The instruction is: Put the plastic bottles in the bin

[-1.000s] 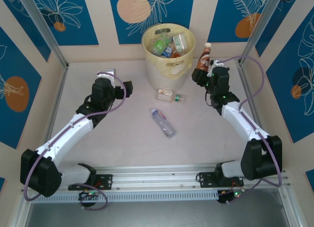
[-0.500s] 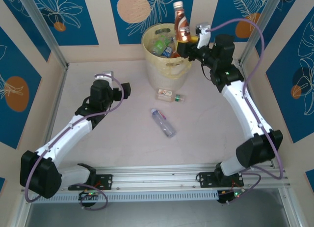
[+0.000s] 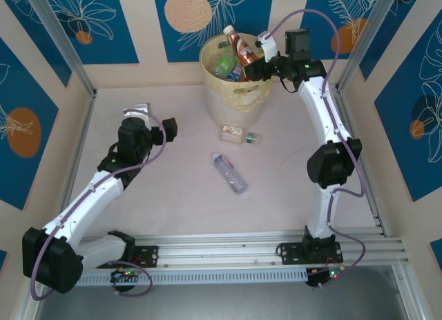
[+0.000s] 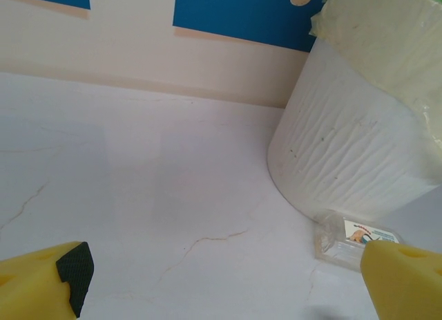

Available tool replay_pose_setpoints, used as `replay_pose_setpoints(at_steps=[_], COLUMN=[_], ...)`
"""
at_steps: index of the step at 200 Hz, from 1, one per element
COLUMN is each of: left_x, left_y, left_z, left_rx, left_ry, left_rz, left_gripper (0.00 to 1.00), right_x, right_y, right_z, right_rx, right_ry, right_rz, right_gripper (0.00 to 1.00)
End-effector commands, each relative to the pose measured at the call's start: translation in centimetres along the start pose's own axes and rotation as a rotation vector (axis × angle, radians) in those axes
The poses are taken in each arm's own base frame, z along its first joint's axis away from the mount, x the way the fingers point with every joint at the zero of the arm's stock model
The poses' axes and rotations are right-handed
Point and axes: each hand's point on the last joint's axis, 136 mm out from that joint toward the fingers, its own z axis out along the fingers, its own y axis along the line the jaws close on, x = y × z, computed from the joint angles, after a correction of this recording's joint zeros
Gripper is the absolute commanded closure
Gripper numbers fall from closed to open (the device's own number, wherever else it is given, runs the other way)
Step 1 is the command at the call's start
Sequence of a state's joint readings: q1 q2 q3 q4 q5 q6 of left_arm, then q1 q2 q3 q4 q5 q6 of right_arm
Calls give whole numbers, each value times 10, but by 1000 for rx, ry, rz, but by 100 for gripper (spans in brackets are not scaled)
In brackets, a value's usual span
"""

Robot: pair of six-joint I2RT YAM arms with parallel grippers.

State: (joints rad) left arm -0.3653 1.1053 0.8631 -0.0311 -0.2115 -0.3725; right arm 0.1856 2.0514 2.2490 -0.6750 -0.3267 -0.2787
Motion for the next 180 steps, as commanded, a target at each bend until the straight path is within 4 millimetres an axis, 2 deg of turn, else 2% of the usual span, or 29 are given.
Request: replay_pose_setpoints(at_steps=[1,12,28,46,59,76,80,87,106,124,142,165,180], left_x=[-3,-3,-2,-2,-1,-1,-1,0,1,3,4,5,6], left_y=[10,11,12,14,14,14,15,16,19,21,22,22,24], left_z=[-5,-4,-4,-2,-1,-1,-1,-1,-1,-1,1,2,1], left_rx=[-24,-27,-31,-34,-32,-29,-32,-35,-44,-48,-47,-44,-52], left_ry=[-19,-19,-17,-19,-17,-14,-13,-11,-11,-10,-6,-2,0], left_rz=[-31,-34,-41,-53,-55,-55,-57,-58,-62,-69,-76,-79,-80], left_gripper=[0,0,0,0,0,0,0,0,0,0,0,0,0], right_x=[21,27,30,31,26,4,-3,-15,-39,-46,-35,-15,7], right_y=[26,32,55,67,61,44,39,32,24,26,27,47,49], right_z=[0,2,1,3,3,-6,-10,-17,-34,-36,-23,0,17], right_rx=[-139,-174,-272,-290,-239,-166,-145,-118,-68,-58,-58,-128,-49], right_ry=[93,126,145,161,152,72,46,7,-65,-86,-49,37,139], right_rz=[-95,-113,-114,-125,-114,-56,-40,2,83,131,196,270,303], right_gripper=[58,57,53,38,27,19,14,0,1,1,1,1,1])
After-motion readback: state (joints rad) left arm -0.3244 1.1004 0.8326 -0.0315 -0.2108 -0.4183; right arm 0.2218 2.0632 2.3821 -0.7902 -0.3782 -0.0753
